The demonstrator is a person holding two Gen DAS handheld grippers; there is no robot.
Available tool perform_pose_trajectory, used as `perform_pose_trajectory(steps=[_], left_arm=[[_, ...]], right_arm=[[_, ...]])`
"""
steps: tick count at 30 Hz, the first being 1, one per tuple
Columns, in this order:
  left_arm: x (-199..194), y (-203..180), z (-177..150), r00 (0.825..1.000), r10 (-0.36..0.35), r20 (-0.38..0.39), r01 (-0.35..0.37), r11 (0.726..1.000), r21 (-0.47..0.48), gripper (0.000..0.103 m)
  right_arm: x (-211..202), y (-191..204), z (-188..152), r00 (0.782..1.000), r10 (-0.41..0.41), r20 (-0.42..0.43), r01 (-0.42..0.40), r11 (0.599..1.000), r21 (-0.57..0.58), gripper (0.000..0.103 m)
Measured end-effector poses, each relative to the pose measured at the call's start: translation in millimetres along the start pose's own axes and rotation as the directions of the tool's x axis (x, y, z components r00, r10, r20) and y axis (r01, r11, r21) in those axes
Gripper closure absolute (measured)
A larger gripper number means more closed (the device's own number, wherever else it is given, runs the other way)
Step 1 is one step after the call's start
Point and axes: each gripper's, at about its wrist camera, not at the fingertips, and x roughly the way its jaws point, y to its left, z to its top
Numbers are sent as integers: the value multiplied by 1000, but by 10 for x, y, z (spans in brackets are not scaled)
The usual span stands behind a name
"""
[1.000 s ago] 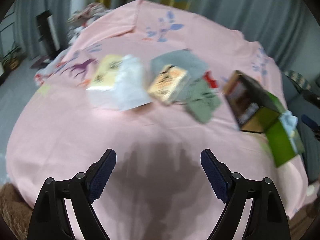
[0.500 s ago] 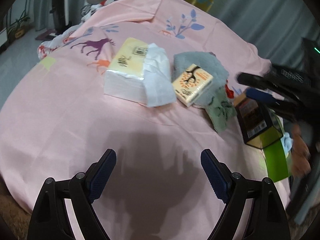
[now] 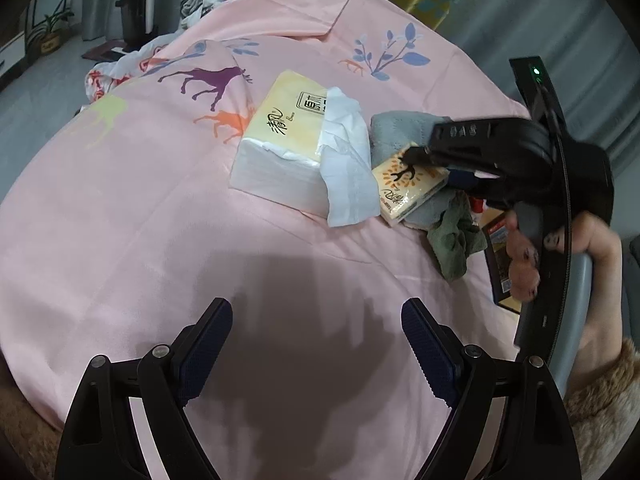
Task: Organize soft objects
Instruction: 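Withdraw the right gripper from the box toward the remaining items, then grasp the cream tissue pack with a tree print using the right gripper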
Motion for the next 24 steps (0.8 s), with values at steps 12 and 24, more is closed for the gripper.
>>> perform_pose_trajectory(steps=[12,24], left_arm=[[-6,-70,-52,1000,-4,-8,4,999,33,16],[46,-358,-226,993,-107,-60,113,986,118,16]], right_arm=[[-643,-379,-658,987,133,87,-145,978,153,75],[-777,-919,-1496,991,133,6,-127,931,343,61]])
